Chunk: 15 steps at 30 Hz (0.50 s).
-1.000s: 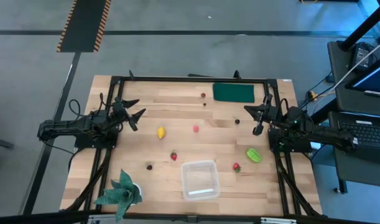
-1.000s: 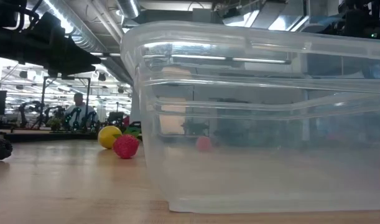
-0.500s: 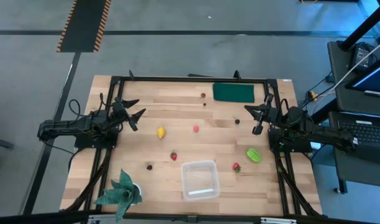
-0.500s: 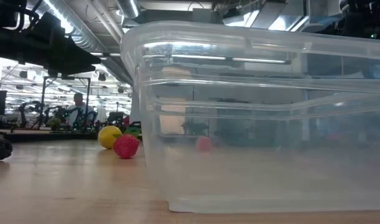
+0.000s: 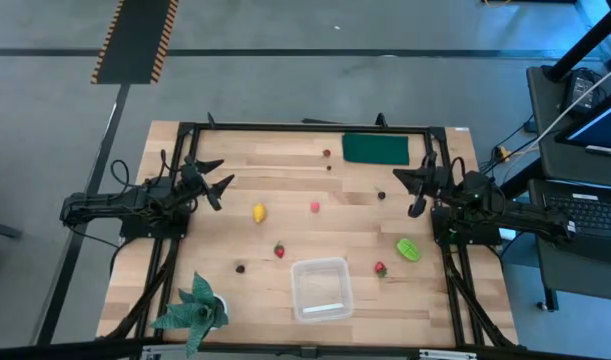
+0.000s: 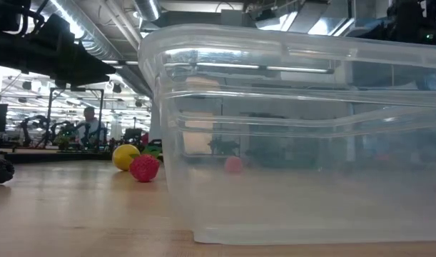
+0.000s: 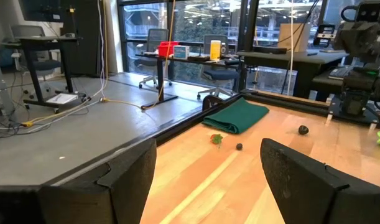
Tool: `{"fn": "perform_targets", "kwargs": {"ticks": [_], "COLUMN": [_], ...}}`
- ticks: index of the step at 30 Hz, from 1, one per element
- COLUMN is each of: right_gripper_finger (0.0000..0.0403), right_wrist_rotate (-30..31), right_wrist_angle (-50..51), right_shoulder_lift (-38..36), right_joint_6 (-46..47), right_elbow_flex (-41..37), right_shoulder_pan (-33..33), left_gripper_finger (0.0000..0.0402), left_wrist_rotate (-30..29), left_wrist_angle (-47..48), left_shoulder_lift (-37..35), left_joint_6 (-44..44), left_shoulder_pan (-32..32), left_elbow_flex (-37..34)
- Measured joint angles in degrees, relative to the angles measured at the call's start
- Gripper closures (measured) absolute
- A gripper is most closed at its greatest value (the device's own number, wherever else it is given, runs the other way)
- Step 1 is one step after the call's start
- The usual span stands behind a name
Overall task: Pick and placing Produce into tupperware
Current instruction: Put the black cherry into the transparent bin
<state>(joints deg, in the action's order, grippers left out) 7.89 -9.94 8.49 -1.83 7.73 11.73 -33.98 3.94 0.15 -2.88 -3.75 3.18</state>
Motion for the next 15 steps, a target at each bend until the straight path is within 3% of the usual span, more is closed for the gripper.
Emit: {"fn": "perform_targets", "kwargs": {"ticks": [7, 15], "right_gripper_finger": [0.0385, 0.0385], "right_wrist_rotate": [0.08, 0.14], "right_wrist_angle": [-0.03, -0.02], "right_shoulder_lift": [0.00, 0.00], "right_joint_6": [10.58, 10.40], "right_elbow_flex": [0.00, 0.00], "right_shoulder_pan": [0.00, 0.00], "left_gripper_finger": [0.0121, 0.0121], "left_wrist_rotate": [0.00, 0.00], "left_wrist_angle": [-0.06, -0.14], "left_shoulder_lift": [0.01, -0.01], "left_joint_6": [0.21, 0.16], "left_shoulder_pan": [0.00, 0.00], "left_elbow_flex": [0.00, 0.00]}}
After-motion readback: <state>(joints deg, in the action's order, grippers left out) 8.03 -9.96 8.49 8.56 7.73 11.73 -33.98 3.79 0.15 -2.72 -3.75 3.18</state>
